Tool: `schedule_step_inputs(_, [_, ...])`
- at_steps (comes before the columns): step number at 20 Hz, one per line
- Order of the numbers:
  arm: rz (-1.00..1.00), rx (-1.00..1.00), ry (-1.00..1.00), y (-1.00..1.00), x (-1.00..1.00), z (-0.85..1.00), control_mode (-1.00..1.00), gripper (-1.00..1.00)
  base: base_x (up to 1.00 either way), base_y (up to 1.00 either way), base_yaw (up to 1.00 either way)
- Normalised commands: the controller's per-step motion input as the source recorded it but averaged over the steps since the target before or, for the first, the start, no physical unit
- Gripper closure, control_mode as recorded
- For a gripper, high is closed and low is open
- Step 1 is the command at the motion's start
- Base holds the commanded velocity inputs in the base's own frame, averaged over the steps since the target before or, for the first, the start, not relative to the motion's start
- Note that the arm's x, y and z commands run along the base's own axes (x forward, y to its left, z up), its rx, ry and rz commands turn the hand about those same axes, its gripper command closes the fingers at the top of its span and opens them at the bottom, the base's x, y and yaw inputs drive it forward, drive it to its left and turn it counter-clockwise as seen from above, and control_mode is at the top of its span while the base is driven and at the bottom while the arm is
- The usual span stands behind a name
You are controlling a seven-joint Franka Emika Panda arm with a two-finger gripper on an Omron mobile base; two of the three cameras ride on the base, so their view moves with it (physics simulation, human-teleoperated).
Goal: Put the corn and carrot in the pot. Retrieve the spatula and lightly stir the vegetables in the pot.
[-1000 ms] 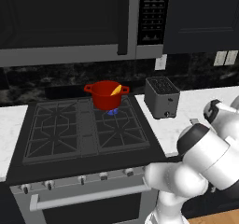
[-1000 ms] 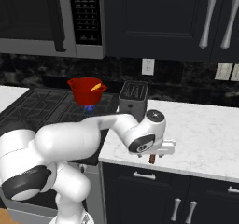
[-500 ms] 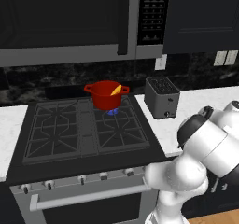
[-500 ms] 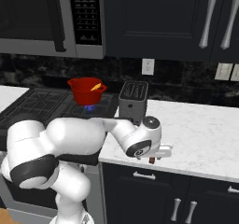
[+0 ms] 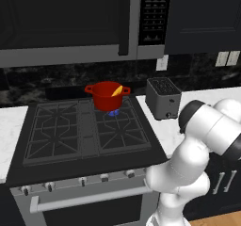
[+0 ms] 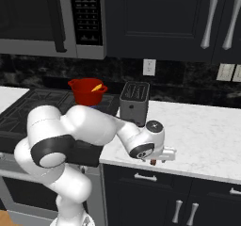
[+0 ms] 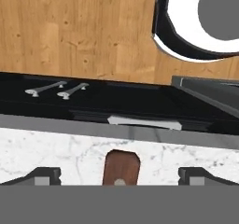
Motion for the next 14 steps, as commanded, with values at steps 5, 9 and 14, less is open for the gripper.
schedule_step_inputs(5, [-0.16,0.00,0.00,0.01,0.14,-0.32,-1.00,-1.00,0.00,0.00,0.00])
schedule_step_inputs(9, [-0.14,0.00,0.00,0.06,0.04,-0.45,-1.00,-1.00,0.00,0.00,0.00])
schedule_step_inputs(14, [-0.13,0.00,0.00,0.05,0.02,-0.44,-1.00,-1.00,0.00,0.00,0.00])
